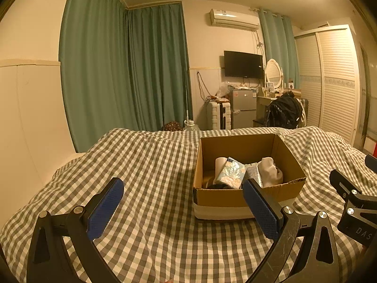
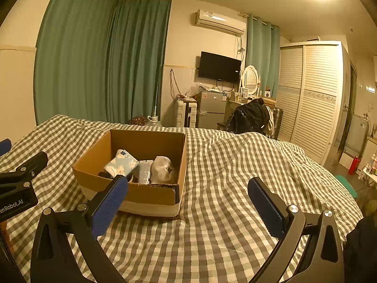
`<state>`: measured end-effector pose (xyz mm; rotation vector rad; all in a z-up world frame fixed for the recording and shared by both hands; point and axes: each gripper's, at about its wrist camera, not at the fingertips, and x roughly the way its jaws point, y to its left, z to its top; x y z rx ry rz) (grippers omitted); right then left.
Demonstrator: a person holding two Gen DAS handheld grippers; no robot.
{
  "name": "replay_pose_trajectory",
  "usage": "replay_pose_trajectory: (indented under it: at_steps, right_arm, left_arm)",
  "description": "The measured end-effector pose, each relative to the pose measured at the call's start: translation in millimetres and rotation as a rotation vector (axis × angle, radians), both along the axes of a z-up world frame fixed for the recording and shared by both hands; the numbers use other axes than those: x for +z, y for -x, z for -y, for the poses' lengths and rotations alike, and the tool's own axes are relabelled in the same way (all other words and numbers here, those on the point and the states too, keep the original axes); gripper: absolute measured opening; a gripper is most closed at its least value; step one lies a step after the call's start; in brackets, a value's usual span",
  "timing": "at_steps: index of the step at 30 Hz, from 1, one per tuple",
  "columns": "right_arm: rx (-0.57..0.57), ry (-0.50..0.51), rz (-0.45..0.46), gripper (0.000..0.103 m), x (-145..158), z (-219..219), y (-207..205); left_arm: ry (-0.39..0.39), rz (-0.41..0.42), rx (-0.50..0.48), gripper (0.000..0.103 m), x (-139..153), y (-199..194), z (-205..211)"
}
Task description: Organize objects
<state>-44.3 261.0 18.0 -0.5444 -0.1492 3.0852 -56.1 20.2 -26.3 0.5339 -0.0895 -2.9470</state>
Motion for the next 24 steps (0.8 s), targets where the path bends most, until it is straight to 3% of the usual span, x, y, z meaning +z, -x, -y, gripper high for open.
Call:
replay_pose_trajectory:
  at_steps: [24]
  right_arm:
    - [-0.002, -0.009, 0.006, 0.102, -4.3, 0.7, 0.8]
  left_arm:
    - [0.003, 0.001, -0.012, 0.103, -1.4, -1.0, -1.3]
